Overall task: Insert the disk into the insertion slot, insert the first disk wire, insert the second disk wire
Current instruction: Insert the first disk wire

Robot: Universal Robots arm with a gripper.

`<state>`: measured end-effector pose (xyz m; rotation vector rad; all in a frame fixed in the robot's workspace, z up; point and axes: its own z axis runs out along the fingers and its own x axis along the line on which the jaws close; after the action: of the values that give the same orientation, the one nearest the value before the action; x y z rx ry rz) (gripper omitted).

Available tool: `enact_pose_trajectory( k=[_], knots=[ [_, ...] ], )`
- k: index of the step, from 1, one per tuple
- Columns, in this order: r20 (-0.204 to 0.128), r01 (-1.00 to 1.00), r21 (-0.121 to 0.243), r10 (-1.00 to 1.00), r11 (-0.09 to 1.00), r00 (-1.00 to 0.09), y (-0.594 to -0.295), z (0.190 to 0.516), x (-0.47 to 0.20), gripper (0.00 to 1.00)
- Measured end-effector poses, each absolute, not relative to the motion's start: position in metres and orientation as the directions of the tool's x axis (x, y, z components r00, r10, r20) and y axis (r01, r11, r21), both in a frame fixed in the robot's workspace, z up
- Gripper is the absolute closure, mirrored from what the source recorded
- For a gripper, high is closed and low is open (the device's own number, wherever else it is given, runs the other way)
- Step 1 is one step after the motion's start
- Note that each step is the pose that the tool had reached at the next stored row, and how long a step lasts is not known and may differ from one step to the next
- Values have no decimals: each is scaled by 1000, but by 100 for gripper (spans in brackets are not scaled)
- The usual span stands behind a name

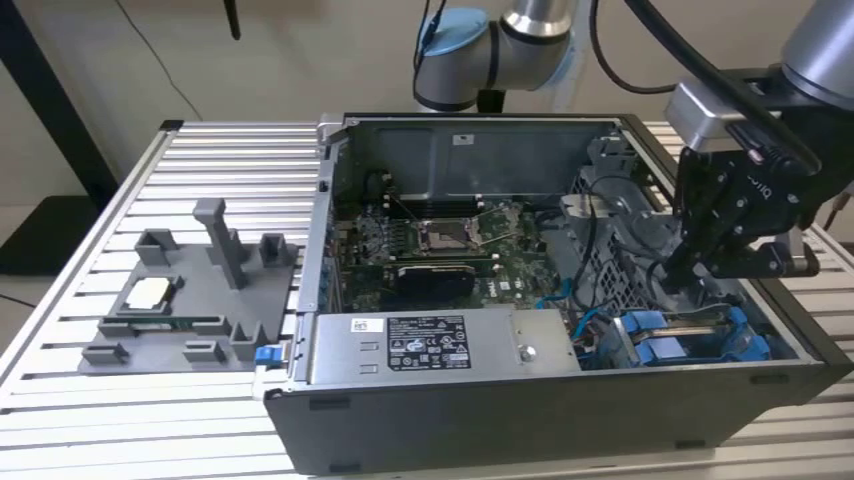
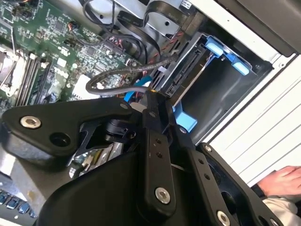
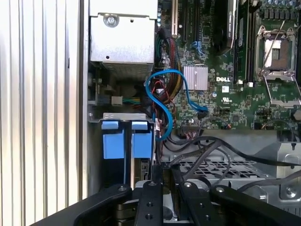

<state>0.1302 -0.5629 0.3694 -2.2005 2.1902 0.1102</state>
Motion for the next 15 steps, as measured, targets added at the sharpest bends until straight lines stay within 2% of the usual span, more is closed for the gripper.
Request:
enact_pose_trajectory(
  k=[15],
  knots=[
    [-22, -1000, 21, -1000, -5, 4, -563, 363, 138, 81]
  ],
)
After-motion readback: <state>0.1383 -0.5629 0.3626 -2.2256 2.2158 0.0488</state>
